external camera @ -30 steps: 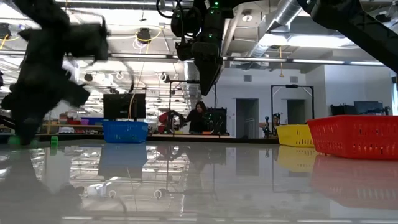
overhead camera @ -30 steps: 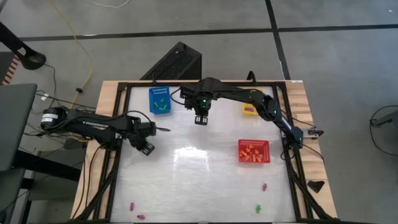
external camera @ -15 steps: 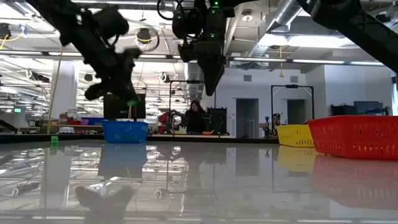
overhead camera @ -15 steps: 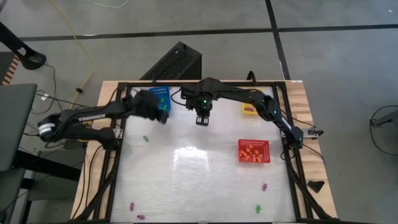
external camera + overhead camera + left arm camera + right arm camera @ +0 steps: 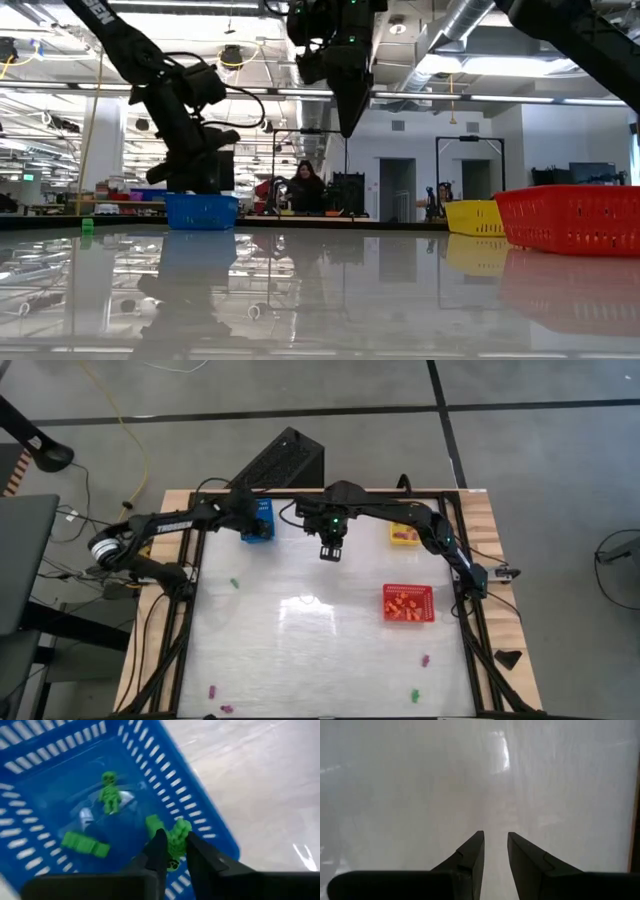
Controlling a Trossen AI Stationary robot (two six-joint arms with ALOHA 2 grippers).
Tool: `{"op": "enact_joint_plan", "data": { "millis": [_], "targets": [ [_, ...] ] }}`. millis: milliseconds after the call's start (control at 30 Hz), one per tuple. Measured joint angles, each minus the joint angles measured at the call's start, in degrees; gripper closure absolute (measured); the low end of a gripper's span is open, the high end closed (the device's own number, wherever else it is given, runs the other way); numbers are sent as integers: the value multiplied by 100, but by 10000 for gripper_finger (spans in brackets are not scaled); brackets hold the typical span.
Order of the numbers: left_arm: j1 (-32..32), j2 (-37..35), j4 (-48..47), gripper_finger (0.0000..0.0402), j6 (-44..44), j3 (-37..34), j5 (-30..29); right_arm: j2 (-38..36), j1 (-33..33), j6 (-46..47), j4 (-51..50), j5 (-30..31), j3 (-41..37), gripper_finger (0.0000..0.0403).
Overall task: Sort Halloween decoration
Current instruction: Put the green skeleton toy into the blue bin
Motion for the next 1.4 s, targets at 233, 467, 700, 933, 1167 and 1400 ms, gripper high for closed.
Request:
{"op": "enact_joint_plan", "data": {
  "millis": [233, 467, 700, 933, 1167, 1400],
  "targets": [
    [101, 99, -127, 245, 192, 314, 86, -229, -174, 55, 15, 7, 0, 285],
    [302, -506, -1515, 167, 92, 456, 351, -265, -298, 46, -9, 9, -7, 285],
    [-573, -1793, -3440, 162, -209, 136, -151, -265, -304, 32, 200, 11, -7, 285],
    [-1707, -2112, -4306, 162, -2065, -149, -850, -263, -304, -66, 408, 9, -7, 285],
    [-2381, -1382, -4200, 161, -2698, -260, -790, -263, -288, -106, 373, 8, -7, 285],
    [-2857, -566, -4072, 161, -3496, -262, -519, -263, -211, -109, 341, 4, -7, 285]
  ]
}}
